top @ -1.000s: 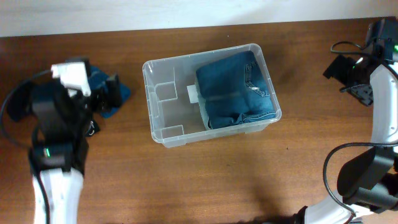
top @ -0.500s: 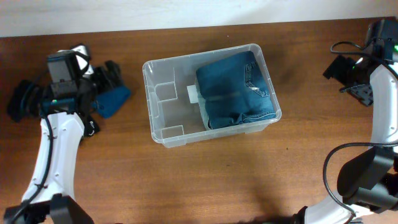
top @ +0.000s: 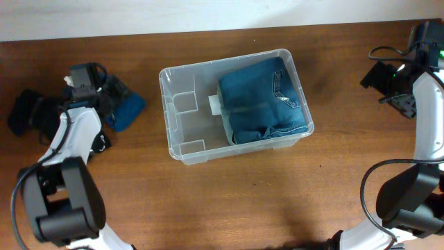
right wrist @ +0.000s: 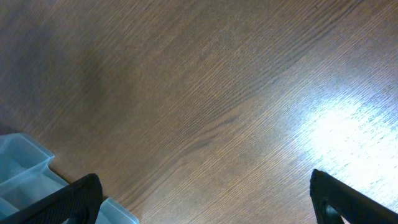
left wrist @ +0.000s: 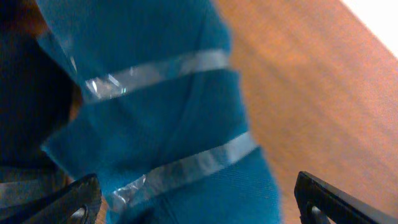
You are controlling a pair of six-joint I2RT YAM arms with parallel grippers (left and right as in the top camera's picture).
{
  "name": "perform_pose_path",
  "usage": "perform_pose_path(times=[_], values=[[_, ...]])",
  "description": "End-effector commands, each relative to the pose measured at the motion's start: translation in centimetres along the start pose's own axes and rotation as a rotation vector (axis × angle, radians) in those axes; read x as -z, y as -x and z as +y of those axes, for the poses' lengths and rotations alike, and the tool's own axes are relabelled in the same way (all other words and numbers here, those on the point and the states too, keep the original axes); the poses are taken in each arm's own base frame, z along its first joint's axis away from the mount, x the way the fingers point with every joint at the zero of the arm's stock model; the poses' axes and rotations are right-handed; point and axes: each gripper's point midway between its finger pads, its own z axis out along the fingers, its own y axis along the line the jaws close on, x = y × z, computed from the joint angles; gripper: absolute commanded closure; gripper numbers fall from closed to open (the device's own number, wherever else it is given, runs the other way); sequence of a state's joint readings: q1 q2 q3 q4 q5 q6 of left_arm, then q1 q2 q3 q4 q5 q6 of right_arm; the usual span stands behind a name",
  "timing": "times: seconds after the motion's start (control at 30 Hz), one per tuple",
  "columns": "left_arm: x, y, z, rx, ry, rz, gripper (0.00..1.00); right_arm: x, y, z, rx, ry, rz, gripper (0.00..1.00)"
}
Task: Pack container
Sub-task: 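Reach the left gripper to the teal taped sweater and grasp it, then carry the teal sweater with the left gripper into the bin's left side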
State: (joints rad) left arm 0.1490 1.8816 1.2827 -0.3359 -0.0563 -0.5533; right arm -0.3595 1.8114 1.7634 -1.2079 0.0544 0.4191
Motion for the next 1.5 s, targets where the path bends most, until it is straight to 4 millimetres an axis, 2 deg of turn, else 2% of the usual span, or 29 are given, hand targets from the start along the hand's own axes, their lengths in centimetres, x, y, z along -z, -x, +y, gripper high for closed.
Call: perform_pose_path(times=[0.0,0.1,0.17,0.2,0.27,0.37,0.43,0.57,0.67,0.87,1.0,1.1,1.23,1.27,1.3,1.47], values=[[-1.4,-0.6,0.6,0.016,0.034,0.021,0.01,0.0,0.1,-0.2,-0.008,-0.008,-0.004,0.02],[-2.6,-2.1,1.2,-0.013,0.051,0.071,0.03,0.0,0.1,-0.2,-0.008,-0.008,-0.004,0.01],[-3.5,-3.2,1.3,-0.060,0.038,0.113,0.23,0.0,0.1,-0.2,-0.008,-0.008,-0.004,0.01],[-3.9,-3.8,1.3,-0.085,0.033,0.136,0.41,0.0,0.1,-0.2,-0.009,-0.008,-0.004,0.01],[-4.6,-4.9,1.9,-0.093,0.049,0.171,0.70,0.0,0.1,-0.2,-0.008,-0.008,-0.004,0.01],[-4.9,-5.8,2.4,-0.094,0.066,0.203,0.91,0.0,0.1,-0.2,-0.008,-0.008,-0.004,0.01],[-4.6,-5.6,2.3,-0.094,0.065,0.202,0.98,0.0,0.1,-0.2,-0.008,-0.008,-0.004,0.02],[-2.0,-3.0,0.9,-0.164,0.044,0.176,0.99,0.0,0.1,-0.2,-0.008,-0.008,-0.004,0.01],[0.9,-0.5,-0.5,-0.218,0.030,0.156,0.99,0.0,0.1,-0.2,-0.008,-0.008,-0.004,0.01],[8.7,4.3,-2.9,-0.291,0.012,0.132,0.99,0.0,0.1,-0.2,-0.008,-0.008,-0.004,0.01],[13.9,6.1,-4.0,-0.341,0.001,0.129,0.99,0.0,0.1,-0.2,-0.008,-0.008,-0.004,0.01],[17.6,6.1,-5.9,-0.416,-0.064,0.138,0.99,0.0,0.1,-0.2,-0.008,-0.008,-0.004,0.01],[21.7,4.8,-8.9,-0.501,-0.145,0.139,0.99,0.0,0.1,-0.2,-0.009,-0.008,-0.004,0.01],[23.3,3.6,-10.3,-0.544,-0.176,0.140,0.99,0.0,0.1,-0.2,-0.008,-0.008,-0.004,0.01],[23.9,2.9,-11.2,-0.568,-0.195,0.143,0.99,0.0,0.1,-0.2,-0.008,-0.008,-0.004,0.01],[25.9,-2.7,-16.0,-0.719,-0.283,0.192,0.99,0.0,0.1,-0.2,-0.008,-0.008,-0.004,0.01]])
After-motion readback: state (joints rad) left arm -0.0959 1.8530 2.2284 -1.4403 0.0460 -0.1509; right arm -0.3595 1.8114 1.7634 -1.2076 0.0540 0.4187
